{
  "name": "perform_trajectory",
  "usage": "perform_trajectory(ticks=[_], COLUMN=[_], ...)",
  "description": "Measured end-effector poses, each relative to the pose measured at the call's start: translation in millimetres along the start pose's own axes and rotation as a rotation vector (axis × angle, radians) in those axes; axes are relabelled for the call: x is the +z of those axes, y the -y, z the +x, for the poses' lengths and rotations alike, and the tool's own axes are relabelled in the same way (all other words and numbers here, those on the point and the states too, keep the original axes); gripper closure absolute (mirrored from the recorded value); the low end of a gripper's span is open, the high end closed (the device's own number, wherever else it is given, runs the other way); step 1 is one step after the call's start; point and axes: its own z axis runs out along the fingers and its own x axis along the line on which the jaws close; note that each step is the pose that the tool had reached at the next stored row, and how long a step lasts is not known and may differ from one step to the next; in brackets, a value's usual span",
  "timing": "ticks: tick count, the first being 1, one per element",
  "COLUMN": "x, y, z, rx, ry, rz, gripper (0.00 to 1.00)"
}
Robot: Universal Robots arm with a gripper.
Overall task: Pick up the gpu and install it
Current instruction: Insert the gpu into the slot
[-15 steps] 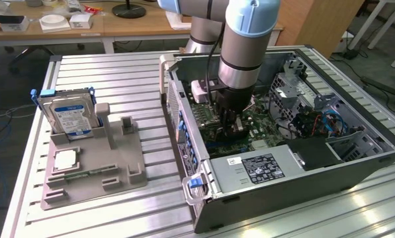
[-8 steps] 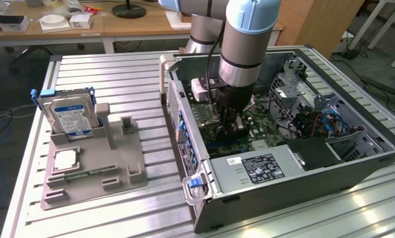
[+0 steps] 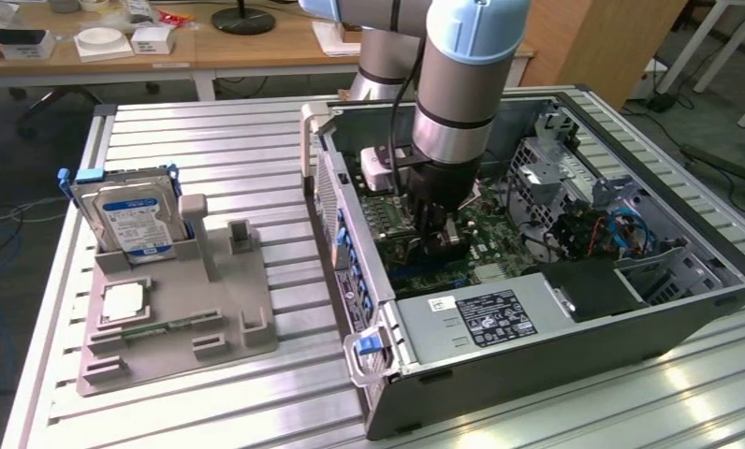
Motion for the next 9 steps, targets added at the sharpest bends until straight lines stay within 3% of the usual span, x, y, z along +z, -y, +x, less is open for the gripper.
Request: perform_trajectory(ticks=[9], x=[-1.4], y=[1.5], z=[0.0], rx=[0.0], ry=[-0.0002], rz=[-0.0001], gripper=[0.74])
